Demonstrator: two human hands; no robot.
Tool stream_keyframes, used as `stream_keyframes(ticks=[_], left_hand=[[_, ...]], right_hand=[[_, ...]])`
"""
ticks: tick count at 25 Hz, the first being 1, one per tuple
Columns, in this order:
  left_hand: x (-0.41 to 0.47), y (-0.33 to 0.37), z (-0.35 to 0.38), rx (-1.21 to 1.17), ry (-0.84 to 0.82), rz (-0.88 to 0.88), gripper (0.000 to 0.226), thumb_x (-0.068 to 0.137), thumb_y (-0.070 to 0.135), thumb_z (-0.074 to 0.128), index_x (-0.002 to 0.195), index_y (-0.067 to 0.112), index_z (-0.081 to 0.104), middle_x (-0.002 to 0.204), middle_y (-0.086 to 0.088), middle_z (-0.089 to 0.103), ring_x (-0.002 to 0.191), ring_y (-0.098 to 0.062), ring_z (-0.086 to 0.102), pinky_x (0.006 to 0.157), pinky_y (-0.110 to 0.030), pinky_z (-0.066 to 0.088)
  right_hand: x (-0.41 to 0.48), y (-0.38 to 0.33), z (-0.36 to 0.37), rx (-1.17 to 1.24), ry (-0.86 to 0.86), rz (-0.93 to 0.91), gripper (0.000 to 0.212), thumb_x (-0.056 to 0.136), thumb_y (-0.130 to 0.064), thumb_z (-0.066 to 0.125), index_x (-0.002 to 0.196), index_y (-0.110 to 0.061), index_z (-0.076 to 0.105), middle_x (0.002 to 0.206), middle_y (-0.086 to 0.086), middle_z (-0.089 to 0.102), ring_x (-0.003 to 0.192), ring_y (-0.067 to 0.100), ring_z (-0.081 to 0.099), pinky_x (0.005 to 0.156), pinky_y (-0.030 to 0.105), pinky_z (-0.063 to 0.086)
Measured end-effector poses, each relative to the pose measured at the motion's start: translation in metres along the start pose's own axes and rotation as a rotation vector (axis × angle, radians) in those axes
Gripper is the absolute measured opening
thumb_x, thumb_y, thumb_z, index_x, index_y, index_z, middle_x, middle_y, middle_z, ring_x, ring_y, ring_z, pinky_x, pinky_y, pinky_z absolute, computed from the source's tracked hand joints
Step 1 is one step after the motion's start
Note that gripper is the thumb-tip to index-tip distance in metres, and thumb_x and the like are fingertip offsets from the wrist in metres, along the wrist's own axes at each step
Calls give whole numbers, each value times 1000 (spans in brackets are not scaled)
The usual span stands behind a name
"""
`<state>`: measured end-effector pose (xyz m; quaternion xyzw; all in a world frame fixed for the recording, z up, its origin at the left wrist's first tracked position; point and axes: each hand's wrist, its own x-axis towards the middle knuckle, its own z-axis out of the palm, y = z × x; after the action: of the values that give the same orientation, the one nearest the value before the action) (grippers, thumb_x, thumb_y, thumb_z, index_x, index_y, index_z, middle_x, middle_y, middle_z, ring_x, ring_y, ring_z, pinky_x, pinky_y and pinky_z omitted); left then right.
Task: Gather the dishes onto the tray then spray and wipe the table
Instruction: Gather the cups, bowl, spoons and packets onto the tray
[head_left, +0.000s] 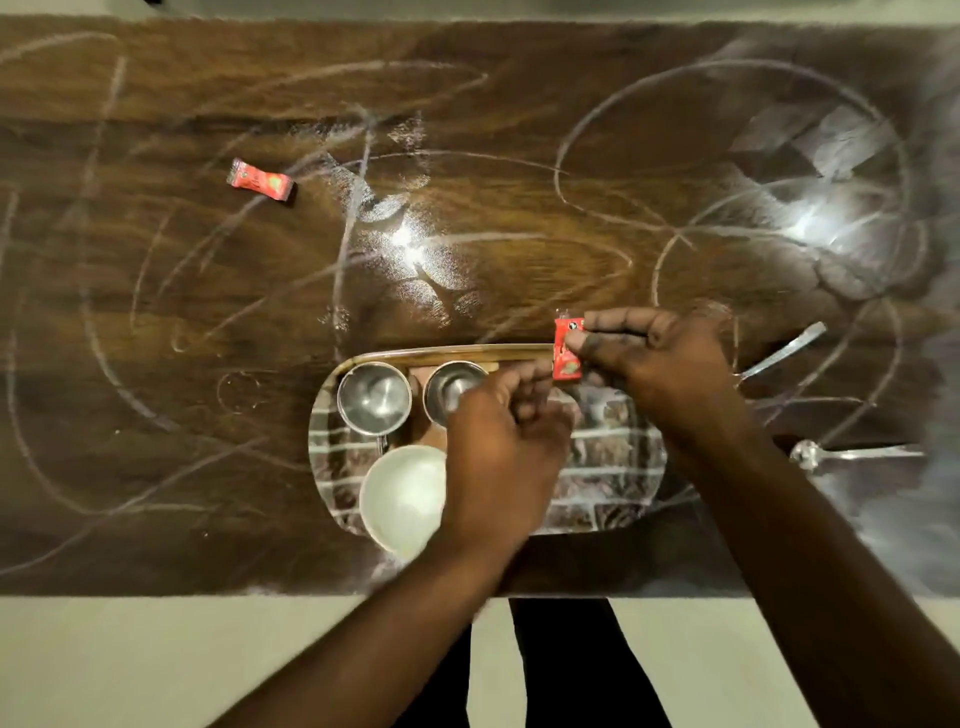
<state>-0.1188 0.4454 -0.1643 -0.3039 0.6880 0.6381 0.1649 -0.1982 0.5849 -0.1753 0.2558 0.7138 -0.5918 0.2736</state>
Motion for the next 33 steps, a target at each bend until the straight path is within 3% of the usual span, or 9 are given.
stream_keyframes(ticks=[2,6,10,13,18,20,24,29,33], left_hand=[[-27,-26,7,105,12,-72,43,92,7,74,129,28,74,112,12,82,101,-2,78,96,-36,65],[-44,-44,16,153,-3,-173,52,96,13,76,142,32,64,123,18,70,95,19,66,82,2,49],[-37,-44,18,149,18,-149,52,94,9,74,138,35,67,117,14,72,101,5,69,93,-20,57],[-30,-37,18,135,36,-133,53,92,3,70,106,53,62,94,18,71,82,12,67,81,-15,56],[-25,-40,19,109,39,-146,56,89,7,68,143,24,67,100,17,71,78,6,66,84,-26,58],[-27,-36,19,89,46,-159,55,91,8,69,142,27,66,100,20,73,81,4,67,83,-22,58],[-42,-24,16,14,68,-151,46,97,4,69,108,48,61,90,32,74,84,16,68,76,-7,53],[-61,9,-21,-92,73,-79,32,96,5,73,111,33,77,102,11,82,96,-1,78,86,-21,63],[-15,39,-96,-176,271,7,19,90,11,77,106,20,81,98,-2,85,96,-31,81,89,-43,67]], right_hand=[[0,27,2,-122,6,3,18,90,-3,82,108,-3,79,86,17,82,62,18,70,59,28,60],[2,61,10,-277,22,-46,9,84,-12,86,91,-16,81,76,4,81,66,20,76,77,51,67],[3,71,16,-303,54,-88,11,80,-25,88,87,-23,80,73,-2,80,70,20,79,79,54,66],[4,71,17,-300,89,-120,13,79,-31,87,87,-26,78,74,-5,80,72,17,79,78,53,66],[1,72,18,-342,142,-162,13,83,-30,89,88,-26,78,74,-6,79,70,11,78,75,49,66],[-3,70,18,-335,159,-159,15,83,-31,90,89,-24,78,75,-5,79,72,12,79,76,50,66],[-13,57,13,-317,170,-165,17,87,-34,88,91,-21,79,78,-2,80,73,13,79,77,49,67],[-16,10,23,-262,197,-281,9,96,-32,78,93,-23,79,81,-4,79,78,14,78,80,48,66],[7,-36,71,-251,73,-366,1,97,-24,78,97,-25,78,83,-7,77,81,9,75,80,34,64]])
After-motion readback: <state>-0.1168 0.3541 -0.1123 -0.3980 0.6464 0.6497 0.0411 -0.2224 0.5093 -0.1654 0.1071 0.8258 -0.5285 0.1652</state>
